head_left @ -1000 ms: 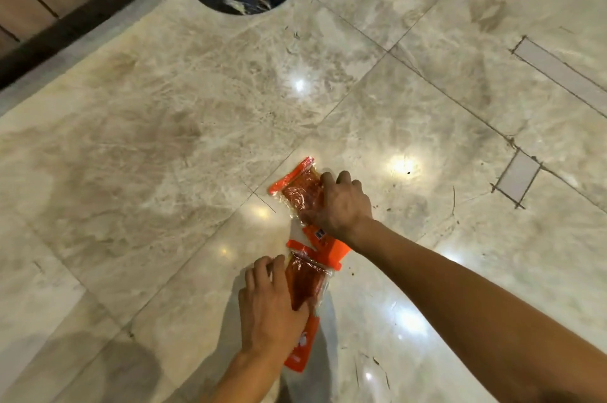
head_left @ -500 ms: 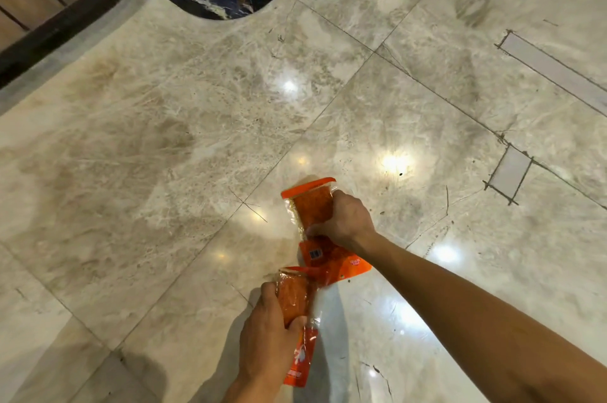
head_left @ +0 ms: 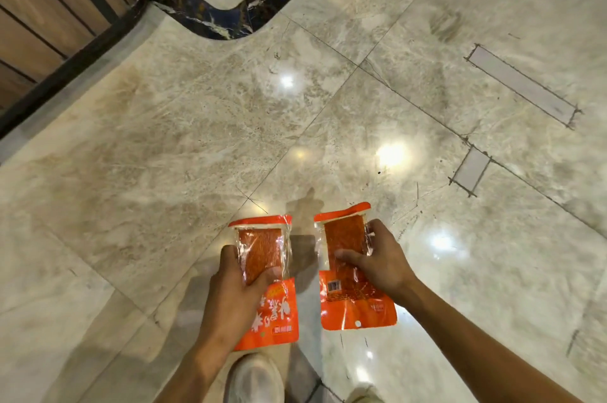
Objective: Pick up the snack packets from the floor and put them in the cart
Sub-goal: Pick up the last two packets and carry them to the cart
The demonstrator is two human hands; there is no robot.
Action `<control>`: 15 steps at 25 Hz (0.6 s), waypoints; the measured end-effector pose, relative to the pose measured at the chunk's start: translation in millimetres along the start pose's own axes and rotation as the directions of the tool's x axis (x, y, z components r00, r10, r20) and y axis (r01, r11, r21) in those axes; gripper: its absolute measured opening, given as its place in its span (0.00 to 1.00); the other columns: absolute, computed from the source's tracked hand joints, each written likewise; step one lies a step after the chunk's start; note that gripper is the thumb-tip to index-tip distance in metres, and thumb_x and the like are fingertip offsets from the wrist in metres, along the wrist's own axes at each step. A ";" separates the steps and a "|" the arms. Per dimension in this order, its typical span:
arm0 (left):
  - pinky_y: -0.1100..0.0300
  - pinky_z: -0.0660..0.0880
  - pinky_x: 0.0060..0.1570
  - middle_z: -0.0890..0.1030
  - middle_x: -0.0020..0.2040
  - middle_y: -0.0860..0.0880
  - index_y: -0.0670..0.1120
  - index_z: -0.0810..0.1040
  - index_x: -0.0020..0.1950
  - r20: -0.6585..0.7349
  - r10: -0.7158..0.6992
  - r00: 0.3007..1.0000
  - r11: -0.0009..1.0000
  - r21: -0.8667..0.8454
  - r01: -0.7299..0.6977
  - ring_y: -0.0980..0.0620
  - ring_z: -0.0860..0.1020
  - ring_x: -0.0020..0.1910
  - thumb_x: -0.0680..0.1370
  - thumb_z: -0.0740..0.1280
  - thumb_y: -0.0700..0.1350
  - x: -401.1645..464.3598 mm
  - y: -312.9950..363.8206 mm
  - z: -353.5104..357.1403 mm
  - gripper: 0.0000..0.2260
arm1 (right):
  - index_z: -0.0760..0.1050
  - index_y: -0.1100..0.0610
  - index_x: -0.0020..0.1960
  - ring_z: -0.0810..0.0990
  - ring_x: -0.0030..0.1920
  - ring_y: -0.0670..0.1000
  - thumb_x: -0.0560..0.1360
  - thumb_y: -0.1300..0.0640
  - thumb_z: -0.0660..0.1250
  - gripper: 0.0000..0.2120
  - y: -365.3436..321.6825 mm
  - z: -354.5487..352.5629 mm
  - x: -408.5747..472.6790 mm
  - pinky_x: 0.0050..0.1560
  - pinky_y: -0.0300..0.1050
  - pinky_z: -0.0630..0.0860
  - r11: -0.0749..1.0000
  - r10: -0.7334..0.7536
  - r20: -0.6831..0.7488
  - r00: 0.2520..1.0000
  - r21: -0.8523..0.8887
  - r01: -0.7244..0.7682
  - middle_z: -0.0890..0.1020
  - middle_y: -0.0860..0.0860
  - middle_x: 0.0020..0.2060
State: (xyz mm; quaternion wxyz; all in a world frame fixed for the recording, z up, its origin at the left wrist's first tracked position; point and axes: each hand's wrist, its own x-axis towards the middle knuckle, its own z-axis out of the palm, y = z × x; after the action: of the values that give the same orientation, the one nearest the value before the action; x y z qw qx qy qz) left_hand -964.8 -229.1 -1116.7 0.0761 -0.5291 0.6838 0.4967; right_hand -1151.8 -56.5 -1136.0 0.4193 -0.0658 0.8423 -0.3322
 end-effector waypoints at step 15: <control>0.46 0.81 0.56 0.83 0.56 0.51 0.51 0.70 0.65 0.159 0.236 0.959 0.972 -0.031 -0.234 0.48 0.85 0.51 0.70 0.79 0.57 -318.5 428.8 -275.9 0.30 | 0.72 0.57 0.59 0.85 0.47 0.50 0.68 0.58 0.81 0.25 -355.6 -288.0 -385.2 0.41 0.43 0.84 0.909 -0.162 -0.186 0.969 0.353 0.220 0.85 0.52 0.49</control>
State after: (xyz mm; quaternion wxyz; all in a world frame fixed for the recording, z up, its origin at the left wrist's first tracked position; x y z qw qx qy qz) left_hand -1054.7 -255.1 -522.9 0.0687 -0.4026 0.7303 0.5476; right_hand -1181.1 -35.2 -538.9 0.3237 -0.0420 0.7834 -0.5289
